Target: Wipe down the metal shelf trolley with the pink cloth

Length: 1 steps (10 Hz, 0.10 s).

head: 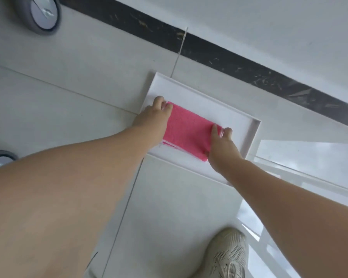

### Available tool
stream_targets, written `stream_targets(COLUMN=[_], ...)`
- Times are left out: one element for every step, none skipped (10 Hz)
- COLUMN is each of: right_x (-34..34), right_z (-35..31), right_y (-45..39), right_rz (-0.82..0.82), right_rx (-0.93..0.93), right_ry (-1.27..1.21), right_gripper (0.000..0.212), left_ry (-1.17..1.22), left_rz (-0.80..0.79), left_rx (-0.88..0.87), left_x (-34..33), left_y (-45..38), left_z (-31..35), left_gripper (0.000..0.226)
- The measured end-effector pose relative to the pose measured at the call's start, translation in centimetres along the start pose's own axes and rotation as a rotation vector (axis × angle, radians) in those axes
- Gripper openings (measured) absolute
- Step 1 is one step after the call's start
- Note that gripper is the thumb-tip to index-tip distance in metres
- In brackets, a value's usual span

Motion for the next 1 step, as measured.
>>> stream_targets(right_x=[0.75], right_z=[1.03], right_y=[0.25], right_rz=[0.031], right_rx=[-0.068], right_ry=[0.099], right_gripper=[0.085], left_ry=[-0.143], left_rz=[0.037], left_rx=[0.02], left_x=[1.74], left_y=[0.33], left_z=[-0.17], left_gripper=[0.069])
Point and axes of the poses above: each hand's wrist, its own y-axis away from the middle knuckle, its own x-axis out of the back of the hand, z = x × y, the point moved 10 cm from there along -y, towards the middle knuckle, and after that the axes turned 12 degrees about -x, right-handed, at the moved point
